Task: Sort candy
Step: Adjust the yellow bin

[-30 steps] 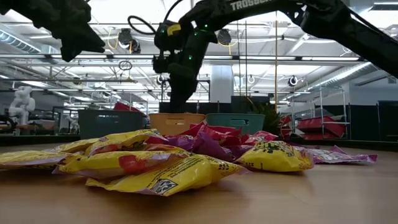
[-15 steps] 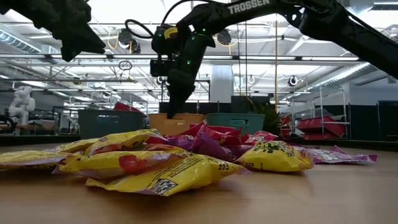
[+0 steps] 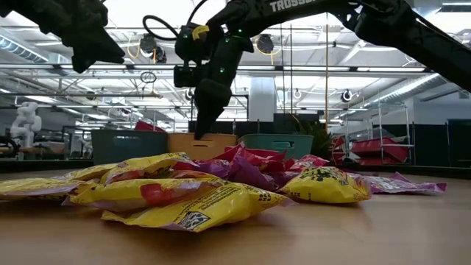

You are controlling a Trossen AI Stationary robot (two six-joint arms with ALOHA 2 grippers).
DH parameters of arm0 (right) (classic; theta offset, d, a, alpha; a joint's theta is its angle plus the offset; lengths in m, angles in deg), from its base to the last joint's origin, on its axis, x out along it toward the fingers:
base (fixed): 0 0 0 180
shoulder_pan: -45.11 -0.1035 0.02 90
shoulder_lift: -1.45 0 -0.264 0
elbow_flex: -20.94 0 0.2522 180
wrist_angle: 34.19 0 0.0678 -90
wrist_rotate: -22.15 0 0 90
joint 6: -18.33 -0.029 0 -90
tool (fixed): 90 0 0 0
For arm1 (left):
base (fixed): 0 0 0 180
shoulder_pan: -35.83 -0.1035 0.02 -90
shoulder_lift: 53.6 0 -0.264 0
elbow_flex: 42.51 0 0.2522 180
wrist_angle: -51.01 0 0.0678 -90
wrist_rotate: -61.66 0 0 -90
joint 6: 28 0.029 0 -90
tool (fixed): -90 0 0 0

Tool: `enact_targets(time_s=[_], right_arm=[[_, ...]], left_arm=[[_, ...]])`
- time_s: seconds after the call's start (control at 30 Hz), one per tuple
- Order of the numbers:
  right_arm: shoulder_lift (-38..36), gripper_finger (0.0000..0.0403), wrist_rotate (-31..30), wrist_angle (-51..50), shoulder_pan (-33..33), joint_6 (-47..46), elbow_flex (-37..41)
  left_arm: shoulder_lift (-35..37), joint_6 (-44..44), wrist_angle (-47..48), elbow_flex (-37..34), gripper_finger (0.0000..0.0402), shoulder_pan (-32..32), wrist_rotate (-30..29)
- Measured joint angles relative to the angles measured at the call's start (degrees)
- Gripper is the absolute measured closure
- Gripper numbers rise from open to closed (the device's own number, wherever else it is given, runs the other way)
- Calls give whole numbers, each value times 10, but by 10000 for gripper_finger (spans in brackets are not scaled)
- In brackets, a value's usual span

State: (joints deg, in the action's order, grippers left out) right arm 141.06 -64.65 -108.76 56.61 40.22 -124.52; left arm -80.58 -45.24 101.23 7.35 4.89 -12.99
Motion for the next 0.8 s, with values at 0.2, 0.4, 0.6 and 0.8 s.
enact_targets(time_s=[0.2,0.4,0.6,0.8], right_arm=[[0,399,-1,-18,0,-16,0],[-1,399,-1,-19,-4,-17,0],[-2,399,-2,-20,-7,-23,0],[-7,382,-1,-18,-7,-32,0]], left_arm=[[0,-4,0,0,307,0,0],[0,-4,0,0,307,0,-1],[0,-4,0,0,307,0,-9],[0,-4,0,0,307,0,-9]])
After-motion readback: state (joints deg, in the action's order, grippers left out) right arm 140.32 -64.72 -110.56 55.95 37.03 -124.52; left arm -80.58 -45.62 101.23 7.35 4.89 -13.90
